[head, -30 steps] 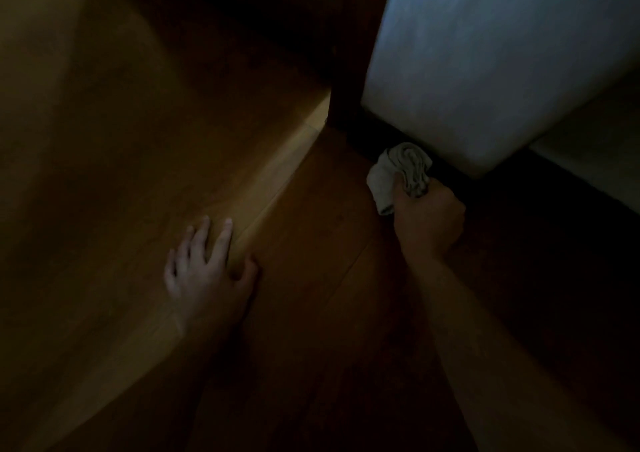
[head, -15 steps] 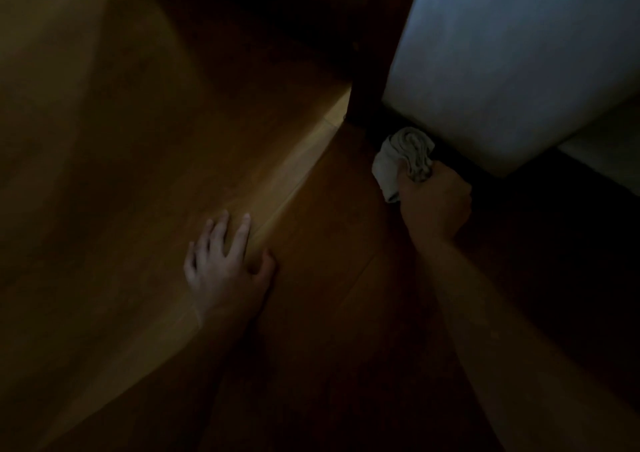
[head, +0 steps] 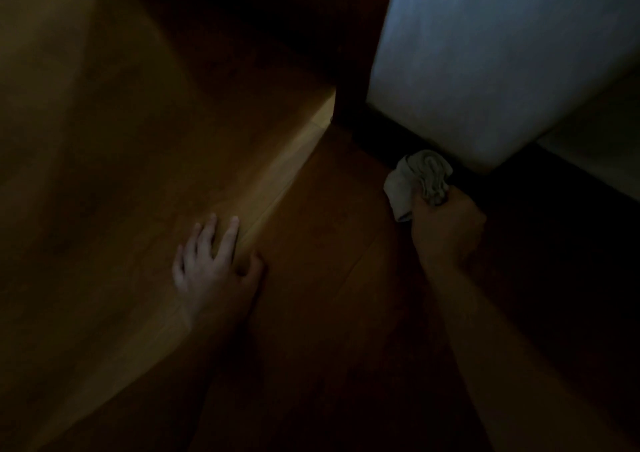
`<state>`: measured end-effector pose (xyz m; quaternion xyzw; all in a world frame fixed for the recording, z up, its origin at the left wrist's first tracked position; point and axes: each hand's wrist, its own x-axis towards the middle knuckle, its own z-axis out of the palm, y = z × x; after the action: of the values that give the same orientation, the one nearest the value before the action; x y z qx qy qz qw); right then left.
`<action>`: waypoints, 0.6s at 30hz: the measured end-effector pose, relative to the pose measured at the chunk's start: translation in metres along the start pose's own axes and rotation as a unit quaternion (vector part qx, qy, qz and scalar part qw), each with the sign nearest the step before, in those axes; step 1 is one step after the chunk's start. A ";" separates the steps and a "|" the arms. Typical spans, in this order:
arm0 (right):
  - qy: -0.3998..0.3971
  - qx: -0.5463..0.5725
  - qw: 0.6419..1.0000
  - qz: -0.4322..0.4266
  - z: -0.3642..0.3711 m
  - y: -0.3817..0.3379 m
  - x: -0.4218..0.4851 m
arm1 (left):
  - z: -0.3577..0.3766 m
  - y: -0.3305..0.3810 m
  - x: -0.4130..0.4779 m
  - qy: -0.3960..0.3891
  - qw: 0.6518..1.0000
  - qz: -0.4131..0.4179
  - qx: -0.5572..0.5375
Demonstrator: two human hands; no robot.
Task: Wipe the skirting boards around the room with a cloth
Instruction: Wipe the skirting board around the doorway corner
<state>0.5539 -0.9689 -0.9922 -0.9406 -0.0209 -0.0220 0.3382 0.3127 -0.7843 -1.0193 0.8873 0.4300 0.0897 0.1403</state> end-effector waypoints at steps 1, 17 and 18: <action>-0.003 0.002 1.000 0.003 0.001 -0.004 0.001 | -0.001 0.001 0.000 0.004 1.000 0.000 -0.004; 0.001 0.028 1.000 0.008 -0.015 0.016 -0.003 | 0.005 -0.005 -0.001 0.014 1.000 0.012 -0.003; 0.011 0.020 1.000 0.008 -0.020 0.023 -0.005 | 0.004 -0.003 -0.002 0.018 1.000 0.009 -0.005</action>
<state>0.5493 -0.9997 -0.9921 -0.9336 -0.0102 -0.0294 0.3569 0.3109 -0.7849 -1.0243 0.8887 0.4238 0.1095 0.1363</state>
